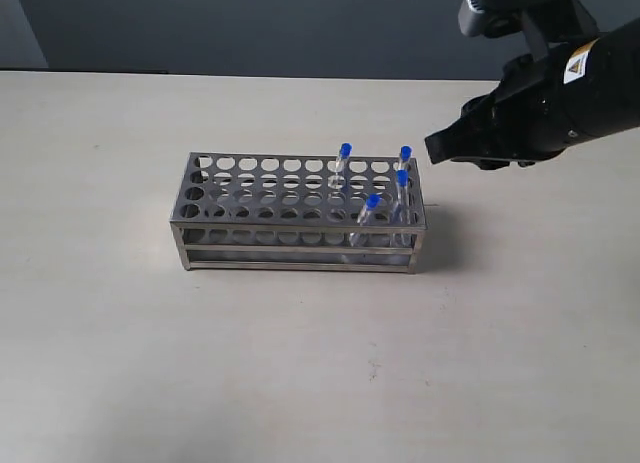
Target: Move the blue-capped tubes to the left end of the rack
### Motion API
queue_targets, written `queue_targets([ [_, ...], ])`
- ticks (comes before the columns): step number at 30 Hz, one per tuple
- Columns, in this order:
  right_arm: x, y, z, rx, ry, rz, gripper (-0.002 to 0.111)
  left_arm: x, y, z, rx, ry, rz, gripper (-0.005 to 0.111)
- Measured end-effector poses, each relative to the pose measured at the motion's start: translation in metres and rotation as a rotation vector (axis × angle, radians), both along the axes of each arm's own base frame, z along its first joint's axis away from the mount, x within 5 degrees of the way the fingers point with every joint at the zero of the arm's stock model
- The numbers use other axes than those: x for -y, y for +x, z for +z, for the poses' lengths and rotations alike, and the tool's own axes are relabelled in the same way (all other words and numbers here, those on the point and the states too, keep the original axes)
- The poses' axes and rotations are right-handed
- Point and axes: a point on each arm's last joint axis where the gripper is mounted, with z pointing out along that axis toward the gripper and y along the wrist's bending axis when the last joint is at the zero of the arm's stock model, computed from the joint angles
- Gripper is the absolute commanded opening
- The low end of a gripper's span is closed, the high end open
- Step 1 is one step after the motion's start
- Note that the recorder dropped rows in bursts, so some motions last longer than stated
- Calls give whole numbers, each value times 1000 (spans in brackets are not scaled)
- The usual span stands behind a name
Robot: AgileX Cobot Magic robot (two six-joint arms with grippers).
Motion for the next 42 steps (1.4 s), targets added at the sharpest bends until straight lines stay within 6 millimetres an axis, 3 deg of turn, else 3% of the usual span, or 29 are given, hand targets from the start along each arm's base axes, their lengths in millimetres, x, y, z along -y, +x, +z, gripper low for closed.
queue_targets([
  [8, -25, 2, -20, -19, -46, 89, 34, 0, 0, 0, 0, 0, 0, 1],
  [18, -37, 17, -24, -14, -26, 79, 34, 0, 0, 0, 0, 0, 0, 1],
  [36, -49, 27, -66, -129, -52, 64, 33, 0, 0, 0, 0, 0, 0, 1],
  [38, -50, 29, -70, -133, -55, 63, 28, 0, 0, 0, 0, 0, 0, 1],
  [42, -52, 31, -71, -114, -44, 60, 3, 0, 0, 0, 0, 0, 0, 1],
])
